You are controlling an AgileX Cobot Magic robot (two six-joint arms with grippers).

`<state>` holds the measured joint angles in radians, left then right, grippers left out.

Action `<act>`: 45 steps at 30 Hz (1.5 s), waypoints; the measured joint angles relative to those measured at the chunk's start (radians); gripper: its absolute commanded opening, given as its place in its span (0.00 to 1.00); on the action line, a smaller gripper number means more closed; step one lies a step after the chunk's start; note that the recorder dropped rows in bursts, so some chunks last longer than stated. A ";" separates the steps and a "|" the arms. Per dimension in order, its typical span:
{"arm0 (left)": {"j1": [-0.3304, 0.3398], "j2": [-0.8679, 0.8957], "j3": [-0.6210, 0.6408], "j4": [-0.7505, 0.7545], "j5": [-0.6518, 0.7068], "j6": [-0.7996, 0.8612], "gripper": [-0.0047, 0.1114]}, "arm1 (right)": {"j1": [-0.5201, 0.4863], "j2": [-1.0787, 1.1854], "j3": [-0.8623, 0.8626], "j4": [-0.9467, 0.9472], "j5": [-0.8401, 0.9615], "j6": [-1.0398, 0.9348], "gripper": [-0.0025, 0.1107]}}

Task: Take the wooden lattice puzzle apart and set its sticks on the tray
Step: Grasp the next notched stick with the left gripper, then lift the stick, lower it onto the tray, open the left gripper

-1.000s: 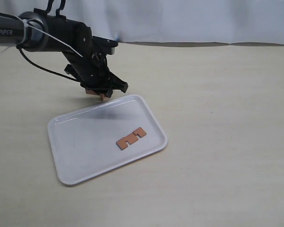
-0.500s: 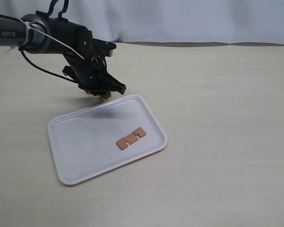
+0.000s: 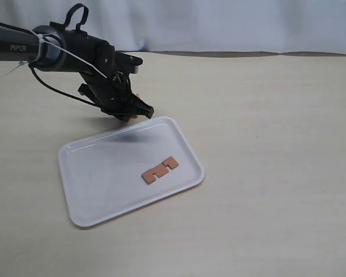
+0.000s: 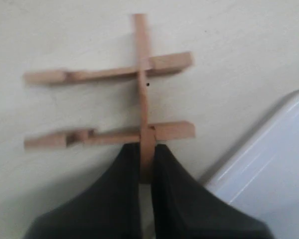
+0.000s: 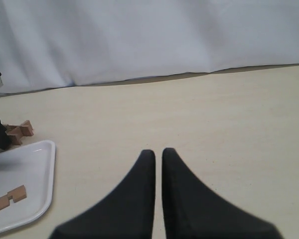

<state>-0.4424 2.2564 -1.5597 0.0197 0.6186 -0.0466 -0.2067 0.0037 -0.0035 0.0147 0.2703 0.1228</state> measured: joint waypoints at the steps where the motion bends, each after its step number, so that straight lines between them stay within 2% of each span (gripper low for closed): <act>1: 0.000 0.000 0.000 0.005 -0.003 0.000 0.04 | 0.000 0.000 0.000 0.000 0.000 0.000 0.06; 8: 0.000 0.000 0.000 0.082 -0.006 0.000 0.04 | 0.000 0.000 0.000 0.000 0.000 0.000 0.06; 31: 0.000 -0.037 0.000 0.091 0.022 0.000 0.04 | 0.000 0.000 0.000 0.000 0.000 0.000 0.06; 45: 0.000 -0.118 0.000 0.091 0.127 0.033 0.04 | 0.000 0.000 0.000 0.000 0.000 0.000 0.06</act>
<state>-0.4424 2.1385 -1.5597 0.1106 0.7457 -0.0134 -0.2067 0.0037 -0.0035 0.0147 0.2703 0.1228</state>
